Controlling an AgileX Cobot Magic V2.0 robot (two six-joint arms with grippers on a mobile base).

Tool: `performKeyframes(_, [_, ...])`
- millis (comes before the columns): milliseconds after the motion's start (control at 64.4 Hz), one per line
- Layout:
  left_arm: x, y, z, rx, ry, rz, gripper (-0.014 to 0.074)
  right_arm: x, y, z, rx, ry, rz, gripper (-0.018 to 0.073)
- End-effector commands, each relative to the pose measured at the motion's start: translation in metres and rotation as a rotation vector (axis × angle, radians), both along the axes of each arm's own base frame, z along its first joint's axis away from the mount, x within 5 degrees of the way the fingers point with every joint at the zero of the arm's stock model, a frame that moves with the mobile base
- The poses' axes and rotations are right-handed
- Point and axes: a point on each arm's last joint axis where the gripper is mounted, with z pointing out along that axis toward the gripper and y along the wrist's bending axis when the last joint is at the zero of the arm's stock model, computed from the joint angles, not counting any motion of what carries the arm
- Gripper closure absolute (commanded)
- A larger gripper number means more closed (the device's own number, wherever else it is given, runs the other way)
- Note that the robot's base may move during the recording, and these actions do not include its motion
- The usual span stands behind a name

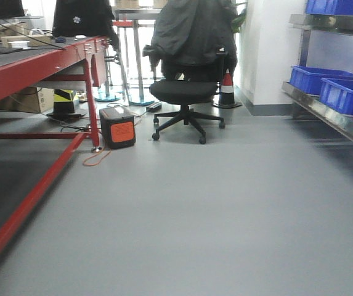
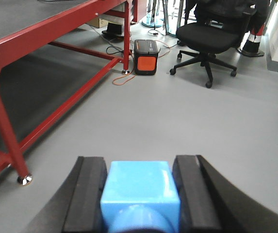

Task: Grab block from conveyor and place in blue bin
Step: 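Drive the base toward the steel shelf of blue bins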

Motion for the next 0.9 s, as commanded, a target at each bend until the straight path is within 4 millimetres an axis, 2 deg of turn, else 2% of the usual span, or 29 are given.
performKeyframes(0, [-0.0012,-0.0006,0.0028,-0.017,-0.029,-0.006,0.0708,-0.0001,-0.0006,0.0018,0.003,-0.026,-0.004,0.0713])
performKeyframes(886, [-0.0012,-0.0006,0.0028,-0.017,-0.029,-0.006,0.0708,-0.0001,-0.0006,0.0018,0.003,-0.026,-0.004,0.0713])
